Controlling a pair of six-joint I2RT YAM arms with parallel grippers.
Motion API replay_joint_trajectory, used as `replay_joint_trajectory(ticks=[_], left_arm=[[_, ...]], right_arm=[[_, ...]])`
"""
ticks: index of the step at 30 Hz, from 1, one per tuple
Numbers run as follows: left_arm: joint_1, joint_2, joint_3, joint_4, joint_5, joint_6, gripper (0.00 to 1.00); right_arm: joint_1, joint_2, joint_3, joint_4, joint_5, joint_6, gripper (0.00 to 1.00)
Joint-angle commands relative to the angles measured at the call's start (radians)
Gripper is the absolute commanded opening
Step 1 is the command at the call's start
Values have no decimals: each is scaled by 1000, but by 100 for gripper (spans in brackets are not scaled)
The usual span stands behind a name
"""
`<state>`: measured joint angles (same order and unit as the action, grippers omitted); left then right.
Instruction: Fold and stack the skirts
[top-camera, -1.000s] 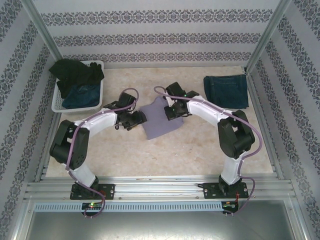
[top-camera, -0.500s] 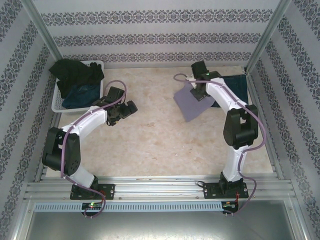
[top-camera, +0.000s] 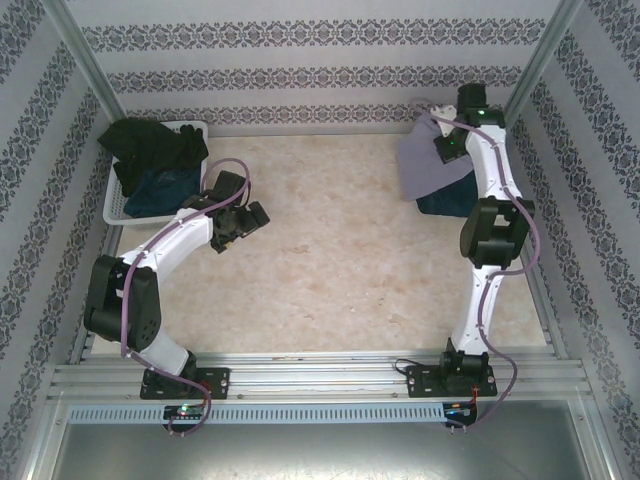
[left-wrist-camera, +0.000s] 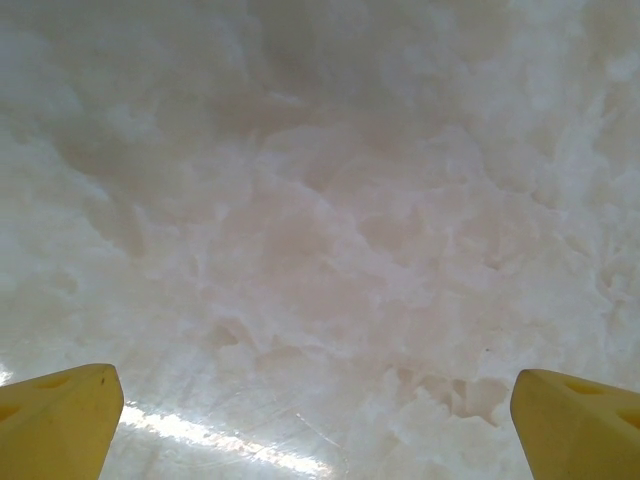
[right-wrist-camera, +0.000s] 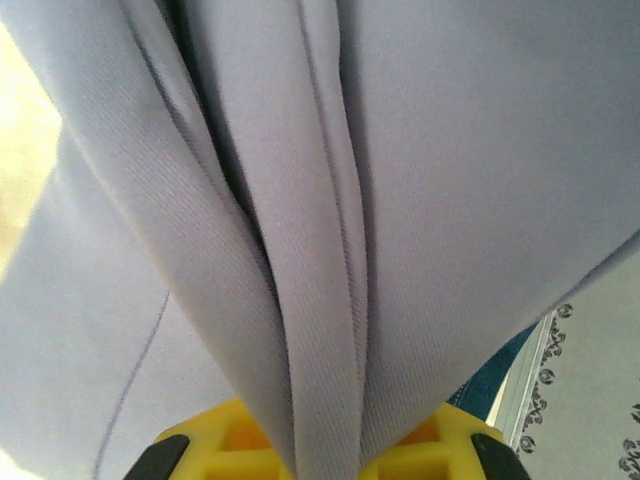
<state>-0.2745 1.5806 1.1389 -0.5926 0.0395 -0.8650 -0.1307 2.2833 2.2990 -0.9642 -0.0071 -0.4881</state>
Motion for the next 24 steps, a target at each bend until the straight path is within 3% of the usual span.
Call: replay_joint_trajectory(ticks=[1,6,14,21,22,24], left_arm=[[7,-39,27,-82,-42,-21,100],[6,-60,33,-108,-58,-29,100],[7,-80,73,-167,-91,-20,100],[5,-96,79,-180,-99,-25,100],[5,-100,77,-181,-102,-25,100],[5,-105,70,-180,-107,-26,100]], right_arm=[[-65,58,92,-132,-132,-20,0],[-146,103,134,-241,-254,-78,0],[-248,81,91,-244,-358,-139,0],[-261,144,105,-159,-324,-108,0],[-260,150,101,-145,-307,-104,4],[-255,158,76,-83,-226,-68,35]])
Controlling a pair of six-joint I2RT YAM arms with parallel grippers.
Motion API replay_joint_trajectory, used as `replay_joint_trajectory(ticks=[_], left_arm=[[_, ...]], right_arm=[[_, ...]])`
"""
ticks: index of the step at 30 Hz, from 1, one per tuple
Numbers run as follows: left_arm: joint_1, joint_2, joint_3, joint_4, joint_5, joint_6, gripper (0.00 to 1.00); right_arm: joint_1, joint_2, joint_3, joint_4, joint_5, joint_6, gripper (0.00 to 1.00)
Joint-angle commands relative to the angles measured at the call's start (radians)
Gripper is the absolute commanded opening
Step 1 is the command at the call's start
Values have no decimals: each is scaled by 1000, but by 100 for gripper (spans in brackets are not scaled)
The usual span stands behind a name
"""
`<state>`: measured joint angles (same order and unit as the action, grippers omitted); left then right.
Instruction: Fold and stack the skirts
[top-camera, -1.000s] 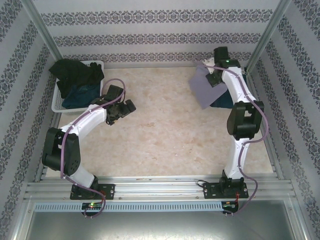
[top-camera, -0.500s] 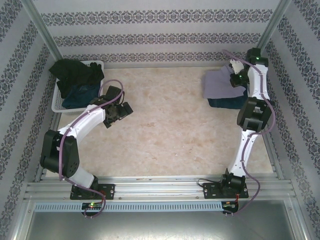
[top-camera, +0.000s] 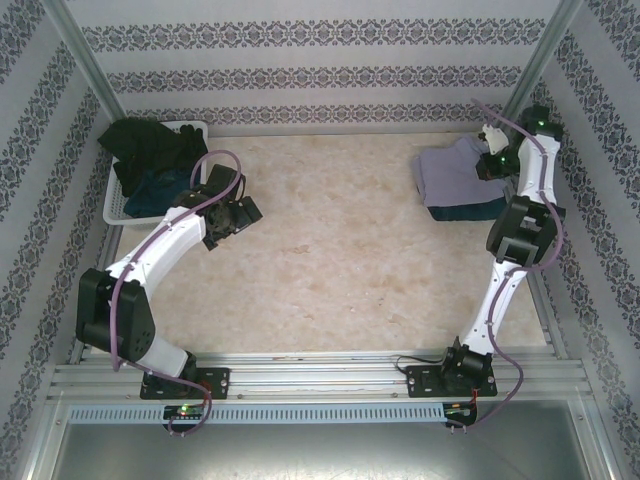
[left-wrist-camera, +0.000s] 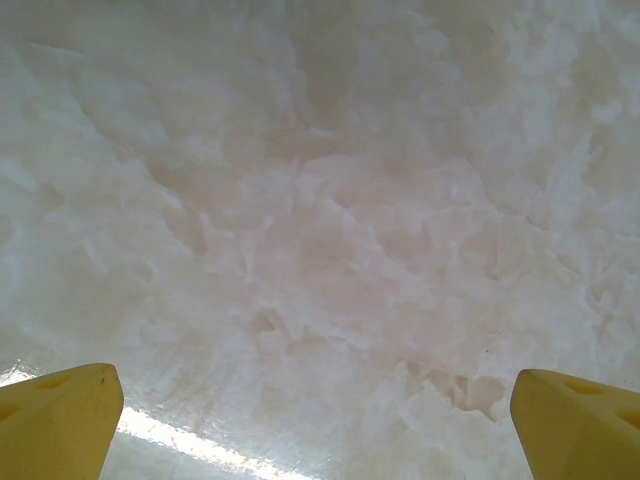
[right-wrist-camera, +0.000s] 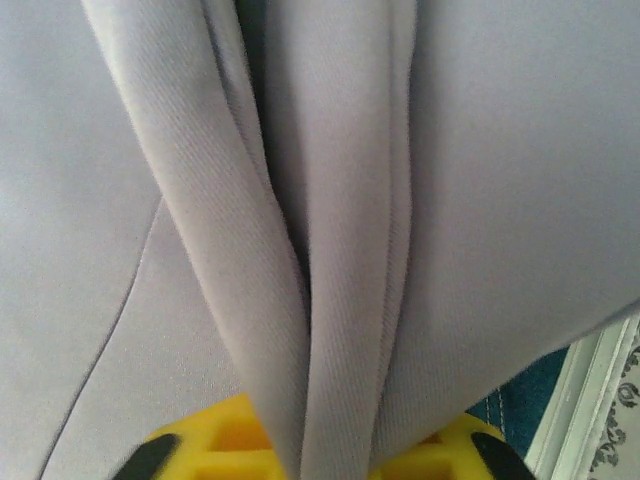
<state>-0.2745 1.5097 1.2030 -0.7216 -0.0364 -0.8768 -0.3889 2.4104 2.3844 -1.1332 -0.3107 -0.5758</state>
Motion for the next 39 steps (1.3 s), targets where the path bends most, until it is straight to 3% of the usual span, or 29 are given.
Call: replay_joint_trajectory(ticks=[1,3,10,12,13,14,20,22,25,31,39], left_arm=[[5,-36,7,-53,-33,-13,100],[5,-40,8,-55,-37,-11,100],[6,-54,6,-51,-61,7,100],[7,-65,5,-49,-80,17,100],[7,-70,4,-49,-86,21,100],[8,-77,4,-49,-93,26,100],[10,-110,-29,-12,-96,35,100],[10,-119,-47,3,-87,34,100],[12,-121,-66,9,-82,40,100],[12,-130,-96,10,-78,49,100],[55,-183,-118,6,-115,66,100]], right_arm=[[7,29,-14,104,106,43,41],[8,5,-32,157,158,101,53],[58,-224,-264,479,554,217,66],[67,-279,-292,477,531,280,78],[68,-304,-308,467,475,306,91],[71,-334,-331,464,404,351,98],[84,-407,-471,478,-212,677,98],[109,-403,-528,512,-294,756,98],[154,-375,-560,487,-251,755,96],[147,-267,-537,335,-240,731,81],[133,-231,-566,299,2,720,81]])
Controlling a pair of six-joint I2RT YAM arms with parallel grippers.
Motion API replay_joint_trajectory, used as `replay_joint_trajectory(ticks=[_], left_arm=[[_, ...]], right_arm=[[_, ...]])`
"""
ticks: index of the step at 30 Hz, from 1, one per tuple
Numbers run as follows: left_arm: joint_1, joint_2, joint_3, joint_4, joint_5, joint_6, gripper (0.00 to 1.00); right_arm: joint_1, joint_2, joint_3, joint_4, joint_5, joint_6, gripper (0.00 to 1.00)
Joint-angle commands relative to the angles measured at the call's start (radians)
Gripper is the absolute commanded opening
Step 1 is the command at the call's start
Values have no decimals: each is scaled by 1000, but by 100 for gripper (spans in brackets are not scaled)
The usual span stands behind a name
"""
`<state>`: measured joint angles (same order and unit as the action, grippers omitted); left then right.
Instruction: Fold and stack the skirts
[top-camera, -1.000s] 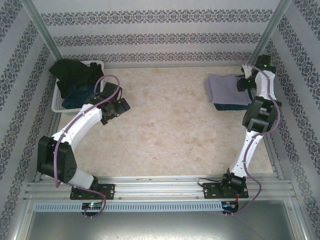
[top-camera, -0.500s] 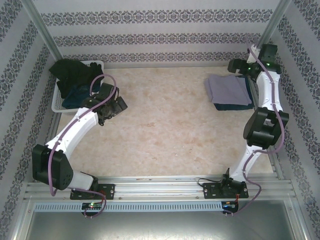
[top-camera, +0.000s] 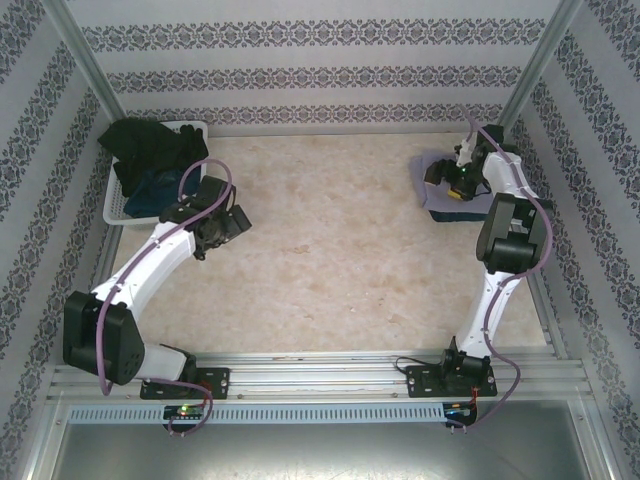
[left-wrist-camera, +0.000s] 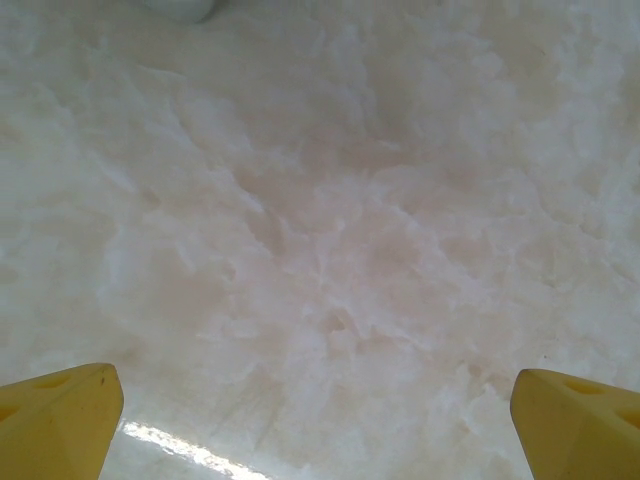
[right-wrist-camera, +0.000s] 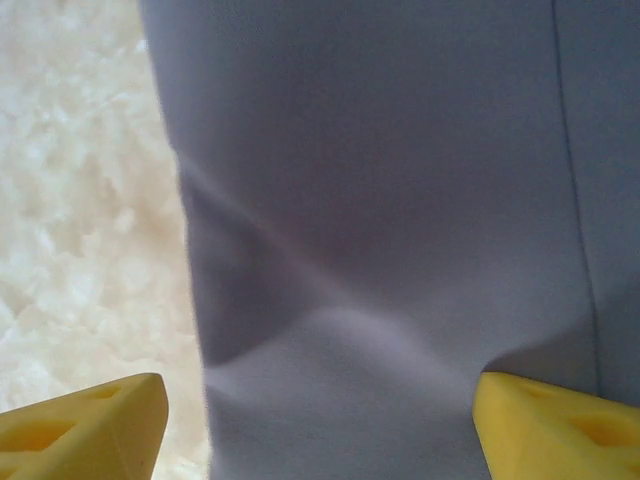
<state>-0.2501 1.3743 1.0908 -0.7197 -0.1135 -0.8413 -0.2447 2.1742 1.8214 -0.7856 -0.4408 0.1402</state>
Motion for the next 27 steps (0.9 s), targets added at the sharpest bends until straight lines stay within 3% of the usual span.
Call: replay_joint_trajectory(ticks=[1,4,9,14,19,23,27], left_arm=[[43,-57,-5,-1,-41,38,100],[90,-84,13,-24,-58,68,100],[188,-52,102,-39,-73,140,100],[263,117,279,-60,-149,203,100],[359,342,494,-57,-186,252,100],[453,519,678,-49,-94,274,100],[511,731,923,-6,99,351,100]], right_arm=[[-11,5,0,-50,160,3,81],[-10,-17,12,-49,224,2,84],[11,-201,-92,112,136,42,95],[54,-448,-356,468,-6,239,98],[171,-603,-594,698,-11,400,98],[284,-650,-702,776,33,462,98],[407,-647,-735,810,41,489,98]])
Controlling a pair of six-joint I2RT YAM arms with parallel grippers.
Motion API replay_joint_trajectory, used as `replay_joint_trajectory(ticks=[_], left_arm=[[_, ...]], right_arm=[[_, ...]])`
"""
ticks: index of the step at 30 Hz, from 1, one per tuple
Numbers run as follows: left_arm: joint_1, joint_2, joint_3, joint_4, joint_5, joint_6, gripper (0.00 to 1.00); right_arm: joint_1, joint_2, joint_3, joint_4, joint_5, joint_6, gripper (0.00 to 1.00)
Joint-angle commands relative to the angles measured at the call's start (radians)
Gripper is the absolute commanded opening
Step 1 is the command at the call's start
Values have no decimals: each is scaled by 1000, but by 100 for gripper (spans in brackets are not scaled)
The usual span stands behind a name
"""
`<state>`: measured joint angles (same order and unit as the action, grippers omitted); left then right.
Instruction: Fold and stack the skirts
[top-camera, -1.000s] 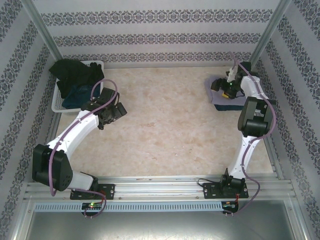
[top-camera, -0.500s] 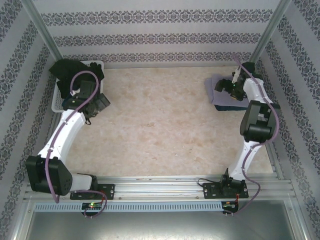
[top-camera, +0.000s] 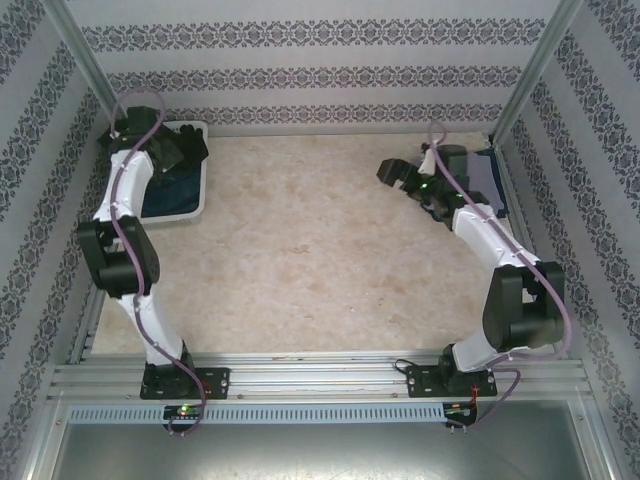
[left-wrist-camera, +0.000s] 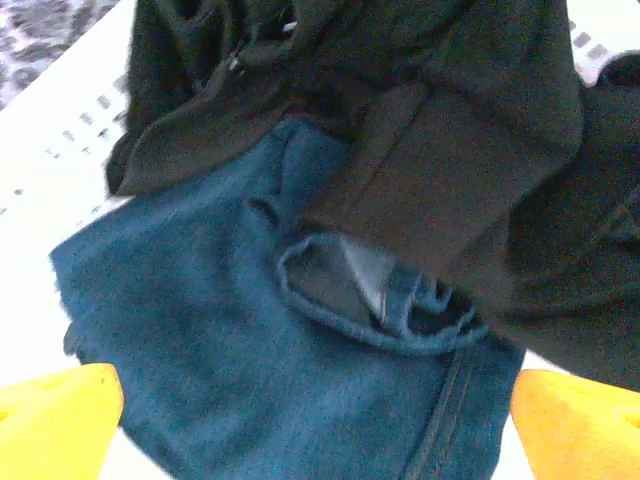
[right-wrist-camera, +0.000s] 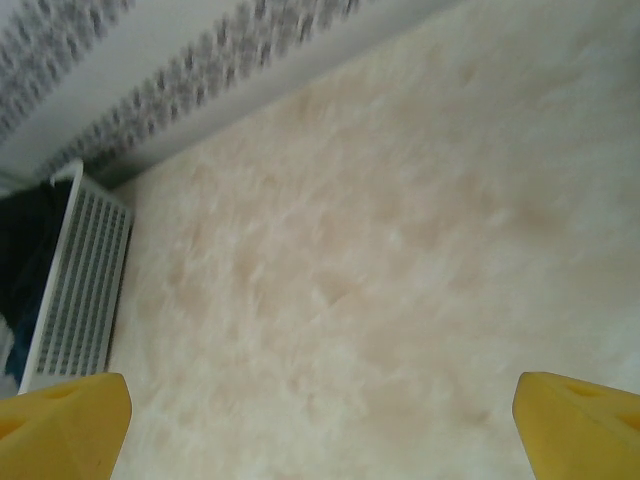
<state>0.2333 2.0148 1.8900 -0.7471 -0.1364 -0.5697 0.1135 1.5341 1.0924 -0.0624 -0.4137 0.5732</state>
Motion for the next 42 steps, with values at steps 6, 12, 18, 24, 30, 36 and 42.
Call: replay_joint_trajectory(ticks=[6,12,18,24,30,36,42], left_arm=[[59,577,836,-299,228,27,100],[77,665,785,-128,486,-104,82],[75,649,796,-144,516,-64,25],[74,495,786,-165,462,29,0],[58,249,745,-167,470,98,0],[-87,-29,518,-161,486,142,0],[-418,-300,113,71,425,142,0]], right_arm=[[146,14,67,38,25,8,98],[165,36,98,8,29,-4,98],[166,54,100,6,39,11,98],[165,49,92,10,61,25,98],[166,38,75,25,101,48,98],[151,1,0,120,240,160,98],[140,-39,14,64,348,115,98]])
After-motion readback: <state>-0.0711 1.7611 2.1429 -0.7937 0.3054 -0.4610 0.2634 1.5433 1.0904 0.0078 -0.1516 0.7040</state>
